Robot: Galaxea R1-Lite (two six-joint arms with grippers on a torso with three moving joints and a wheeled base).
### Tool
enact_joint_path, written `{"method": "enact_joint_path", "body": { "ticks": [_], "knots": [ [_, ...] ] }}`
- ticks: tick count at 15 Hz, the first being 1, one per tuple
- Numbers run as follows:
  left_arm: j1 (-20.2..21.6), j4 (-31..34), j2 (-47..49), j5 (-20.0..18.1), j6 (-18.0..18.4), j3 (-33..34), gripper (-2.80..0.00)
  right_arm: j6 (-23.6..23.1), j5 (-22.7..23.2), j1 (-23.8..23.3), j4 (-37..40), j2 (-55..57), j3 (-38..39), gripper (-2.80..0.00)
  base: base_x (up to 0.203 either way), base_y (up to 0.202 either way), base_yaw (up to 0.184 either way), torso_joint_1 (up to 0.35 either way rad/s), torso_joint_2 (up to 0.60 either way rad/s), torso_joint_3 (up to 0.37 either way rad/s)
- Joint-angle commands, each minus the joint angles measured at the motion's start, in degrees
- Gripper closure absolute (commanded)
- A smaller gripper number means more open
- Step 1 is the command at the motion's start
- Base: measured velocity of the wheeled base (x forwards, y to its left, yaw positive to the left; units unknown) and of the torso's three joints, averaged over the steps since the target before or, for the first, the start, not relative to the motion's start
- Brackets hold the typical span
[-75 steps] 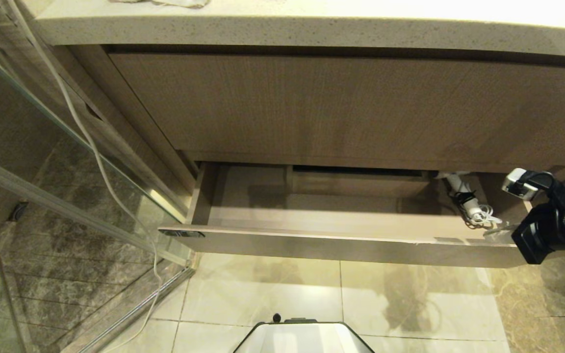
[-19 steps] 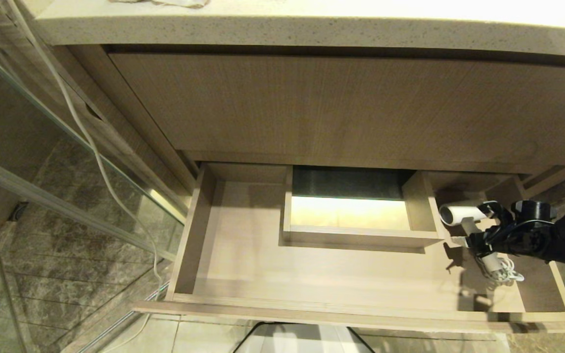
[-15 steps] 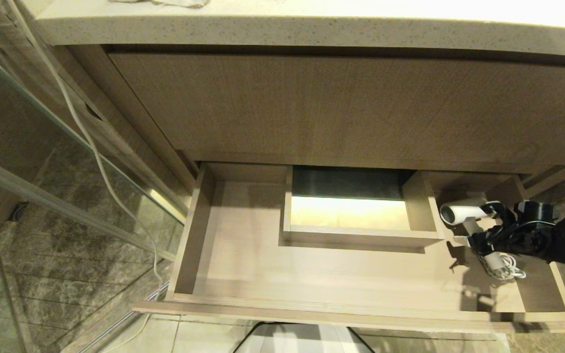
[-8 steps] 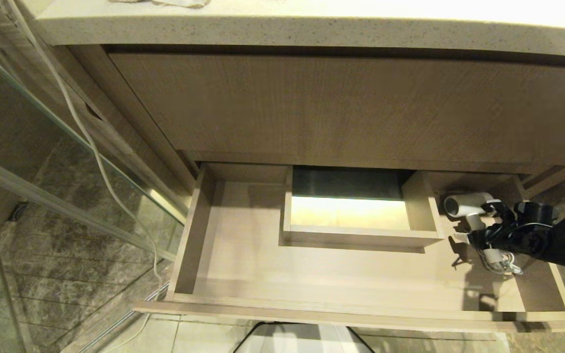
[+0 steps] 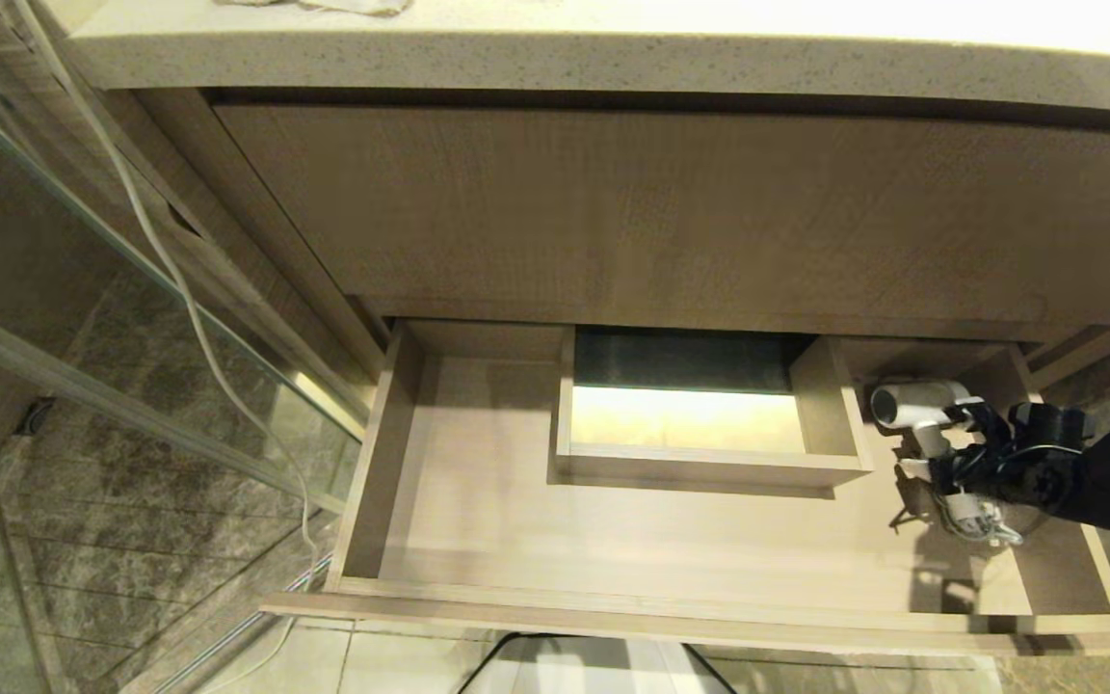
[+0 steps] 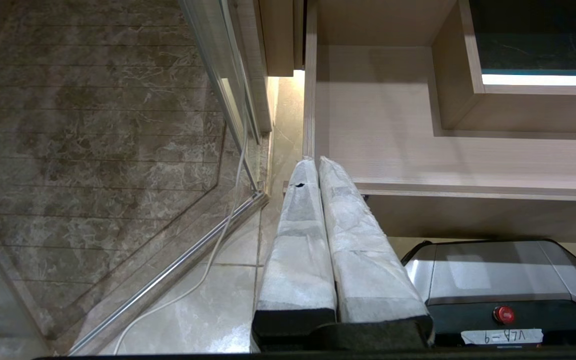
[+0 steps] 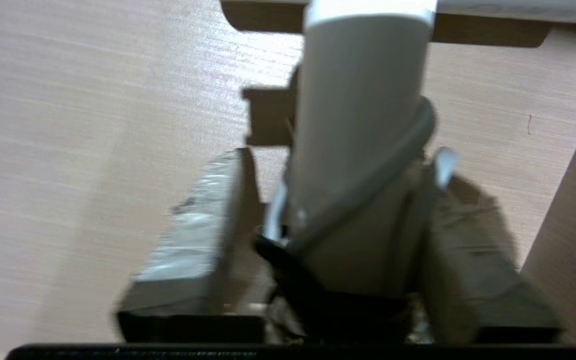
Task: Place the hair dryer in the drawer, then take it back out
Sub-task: Take the hairdryer out
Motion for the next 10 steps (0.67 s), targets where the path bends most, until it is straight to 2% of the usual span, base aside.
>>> {"method": "enact_joint_path", "body": {
  "ticks": [1, 10],
  "knots": [
    [0.0, 0.0, 0.0, 0.0, 0.02, 0.02, 0.0, -0.44, 0.15, 0.04, 0.61, -0.6, -0.22, 0.0, 0.0, 0.0, 0.0, 0.0, 0.0, 0.0],
    [0.0, 0.0, 0.0, 0.0, 0.02, 0.05, 0.0, -0.69, -0.05, -0.38, 1.31, -12.74, 8.55, 0.0, 0.0, 0.0, 0.0, 0.0, 0.0, 0.0]
  ]
}}
